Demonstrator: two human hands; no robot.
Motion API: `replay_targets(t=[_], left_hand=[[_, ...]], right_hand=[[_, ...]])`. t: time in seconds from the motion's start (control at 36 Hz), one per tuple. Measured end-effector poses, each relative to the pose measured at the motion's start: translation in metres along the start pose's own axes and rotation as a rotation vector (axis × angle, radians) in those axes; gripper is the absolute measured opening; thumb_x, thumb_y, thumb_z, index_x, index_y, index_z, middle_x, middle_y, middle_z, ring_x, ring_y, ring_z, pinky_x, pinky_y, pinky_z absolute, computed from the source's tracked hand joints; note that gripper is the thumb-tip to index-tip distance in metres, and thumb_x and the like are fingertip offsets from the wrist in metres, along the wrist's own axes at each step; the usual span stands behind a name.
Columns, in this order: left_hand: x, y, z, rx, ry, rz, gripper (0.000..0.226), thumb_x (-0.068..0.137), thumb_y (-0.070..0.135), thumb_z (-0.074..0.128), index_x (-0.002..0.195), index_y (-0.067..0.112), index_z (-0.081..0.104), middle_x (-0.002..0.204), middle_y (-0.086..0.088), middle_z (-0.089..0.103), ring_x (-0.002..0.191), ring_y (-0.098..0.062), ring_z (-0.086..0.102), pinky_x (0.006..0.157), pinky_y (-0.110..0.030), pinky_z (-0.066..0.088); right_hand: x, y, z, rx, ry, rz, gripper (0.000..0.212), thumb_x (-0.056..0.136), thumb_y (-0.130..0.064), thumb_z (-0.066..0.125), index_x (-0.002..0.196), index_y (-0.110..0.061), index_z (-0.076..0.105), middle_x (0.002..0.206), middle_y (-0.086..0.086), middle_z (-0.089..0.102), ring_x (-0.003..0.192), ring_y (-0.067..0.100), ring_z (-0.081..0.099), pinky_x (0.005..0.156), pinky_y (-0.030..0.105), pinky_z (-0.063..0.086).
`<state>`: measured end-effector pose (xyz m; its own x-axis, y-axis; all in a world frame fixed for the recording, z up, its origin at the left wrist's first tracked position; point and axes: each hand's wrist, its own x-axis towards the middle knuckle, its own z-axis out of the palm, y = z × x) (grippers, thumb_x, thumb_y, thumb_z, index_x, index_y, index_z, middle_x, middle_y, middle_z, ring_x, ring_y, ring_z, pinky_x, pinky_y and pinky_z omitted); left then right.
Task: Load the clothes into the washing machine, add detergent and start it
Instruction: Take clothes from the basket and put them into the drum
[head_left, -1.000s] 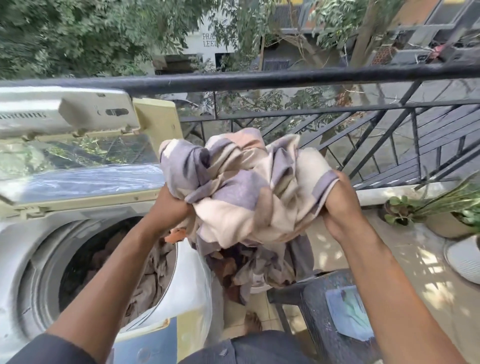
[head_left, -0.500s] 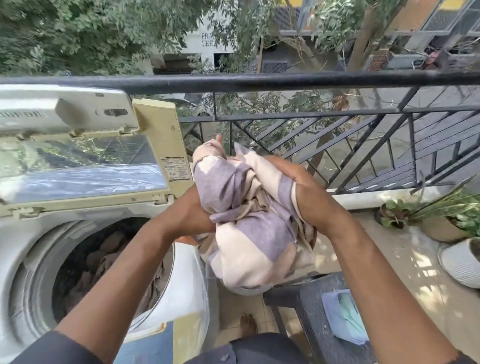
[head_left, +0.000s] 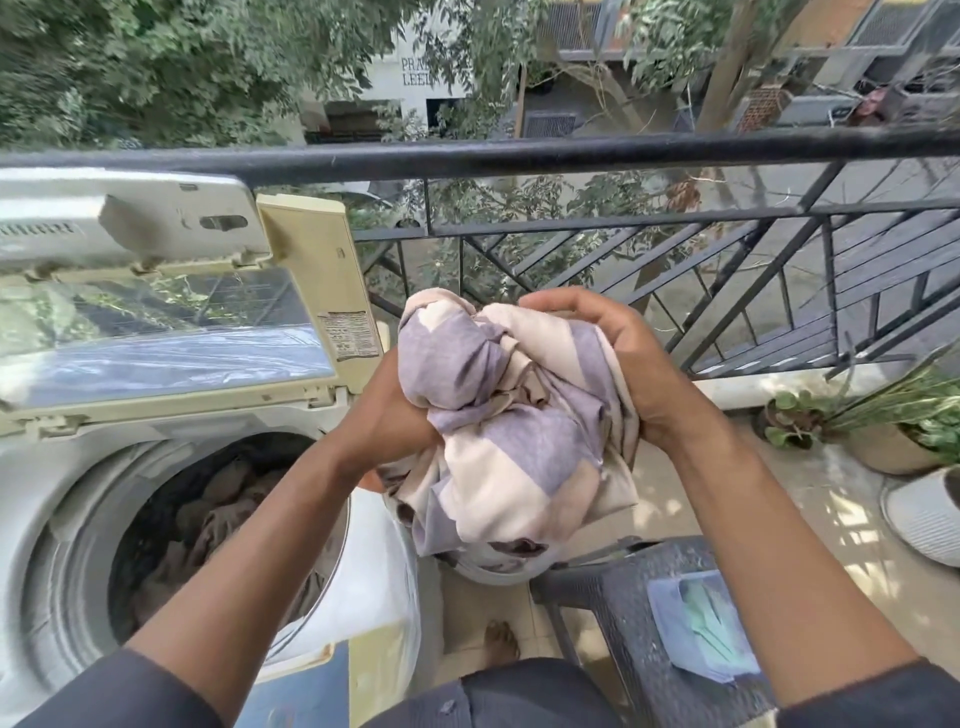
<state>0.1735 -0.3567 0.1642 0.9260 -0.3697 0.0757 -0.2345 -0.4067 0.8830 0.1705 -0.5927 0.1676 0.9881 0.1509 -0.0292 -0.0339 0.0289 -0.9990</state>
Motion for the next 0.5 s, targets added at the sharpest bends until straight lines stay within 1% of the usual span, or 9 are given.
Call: replay_targets(t=[0.08, 0.19, 0.25, 0.31, 0.33, 0.36, 0.42, 0.47, 0.5], left_hand=[[0.003, -0.012, 0.0, 0.008, 0.014, -0.011, 0.063, 0.059, 0.061, 0.067, 0.111, 0.027, 0.06, 0.11, 0.027, 0.055, 0.094, 0.039, 0.048, 0.083, 0.008, 0.034], [0.006, -0.015, -0.004, -0.095, 0.107, -0.064, 0.065, 0.058, 0.057, 0.074, 0.116, 0.028, 0.066, 0.114, 0.016, 0.068, 0.098, 0.027, 0.061, 0.088, -0.002, 0.046], [0.009, -0.012, -0.007, -0.135, 0.152, -0.069, 0.057, 0.058, 0.053, 0.076, 0.11, 0.031, 0.067, 0.112, 0.018, 0.07, 0.097, 0.018, 0.066, 0.091, -0.011, 0.051], [0.009, -0.003, -0.01, -0.164, 0.193, -0.061, 0.055, 0.06, 0.05, 0.076, 0.109, 0.026, 0.069, 0.107, 0.019, 0.075, 0.097, 0.009, 0.07, 0.092, -0.021, 0.054], [0.009, 0.002, -0.013, -0.16, 0.213, -0.036, 0.053, 0.061, 0.048, 0.075, 0.108, 0.024, 0.069, 0.102, 0.023, 0.076, 0.095, 0.01, 0.07, 0.09, -0.019, 0.054], [0.009, 0.006, -0.014, -0.155, 0.23, -0.017, 0.049, 0.064, 0.045, 0.074, 0.108, 0.023, 0.068, 0.095, 0.027, 0.077, 0.093, 0.014, 0.069, 0.087, -0.015, 0.053], [0.01, 0.014, -0.019, -0.139, 0.224, -0.032, 0.044, 0.075, 0.029, 0.071, 0.117, 0.02, 0.06, 0.092, 0.034, 0.075, 0.09, 0.021, 0.065, 0.083, -0.006, 0.05], [0.013, 0.009, -0.026, -0.121, 0.248, -0.048, 0.047, 0.084, 0.011, 0.061, 0.13, 0.004, 0.055, 0.115, 0.007, 0.078, 0.097, 0.013, 0.064, 0.088, -0.009, 0.052], [0.014, 0.004, -0.031, -0.13, 0.254, -0.054, 0.05, 0.086, 0.006, 0.06, 0.134, -0.008, 0.055, 0.131, -0.013, 0.071, 0.104, -0.005, 0.064, 0.088, -0.011, 0.053]], right_hand=[[-0.006, 0.015, -0.022, 0.024, 0.054, -0.009, 0.043, 0.082, 0.001, 0.073, 0.124, -0.011, 0.068, 0.116, 0.012, 0.076, 0.098, 0.025, 0.072, 0.086, 0.042, 0.06], [-0.013, 0.056, -0.031, -0.102, 0.172, 0.151, 0.044, 0.072, -0.029, 0.079, 0.114, -0.024, 0.066, 0.102, -0.016, 0.079, 0.091, -0.003, 0.071, 0.085, 0.03, 0.057], [-0.015, 0.085, -0.031, -0.225, 0.159, 0.257, 0.052, 0.077, -0.031, 0.089, 0.121, -0.026, 0.061, 0.12, -0.008, 0.073, 0.096, -0.007, 0.065, 0.087, 0.026, 0.054], [-0.019, 0.108, -0.024, -0.505, -0.067, 0.525, 0.042, 0.09, -0.006, 0.079, 0.121, -0.023, 0.056, 0.12, 0.001, 0.063, 0.103, 0.003, 0.055, 0.076, 0.013, 0.045], [-0.019, 0.125, -0.022, -0.63, -0.19, 0.667, 0.041, 0.091, -0.006, 0.078, 0.117, -0.023, 0.052, 0.112, -0.001, 0.059, 0.106, 0.009, 0.05, 0.067, 0.008, 0.041], [-0.02, 0.142, -0.019, -0.704, -0.262, 0.777, 0.041, 0.086, -0.015, 0.084, 0.113, -0.021, 0.052, 0.108, -0.002, 0.056, 0.109, 0.012, 0.05, 0.061, 0.004, 0.041], [-0.019, 0.178, -0.019, -0.796, -0.275, 0.807, 0.061, 0.067, -0.039, 0.095, 0.115, -0.015, 0.066, 0.116, 0.001, 0.066, 0.111, 0.016, 0.061, 0.079, 0.011, 0.052], [-0.014, 0.209, -0.021, -0.792, -0.175, 0.693, 0.07, 0.059, -0.044, 0.095, 0.117, -0.014, 0.069, 0.111, -0.001, 0.072, 0.111, 0.017, 0.065, 0.087, 0.025, 0.054], [-0.012, 0.212, -0.018, -0.777, -0.116, 0.64, 0.06, 0.068, -0.038, 0.091, 0.118, -0.015, 0.067, 0.107, -0.002, 0.071, 0.111, 0.018, 0.064, 0.084, 0.023, 0.049]])
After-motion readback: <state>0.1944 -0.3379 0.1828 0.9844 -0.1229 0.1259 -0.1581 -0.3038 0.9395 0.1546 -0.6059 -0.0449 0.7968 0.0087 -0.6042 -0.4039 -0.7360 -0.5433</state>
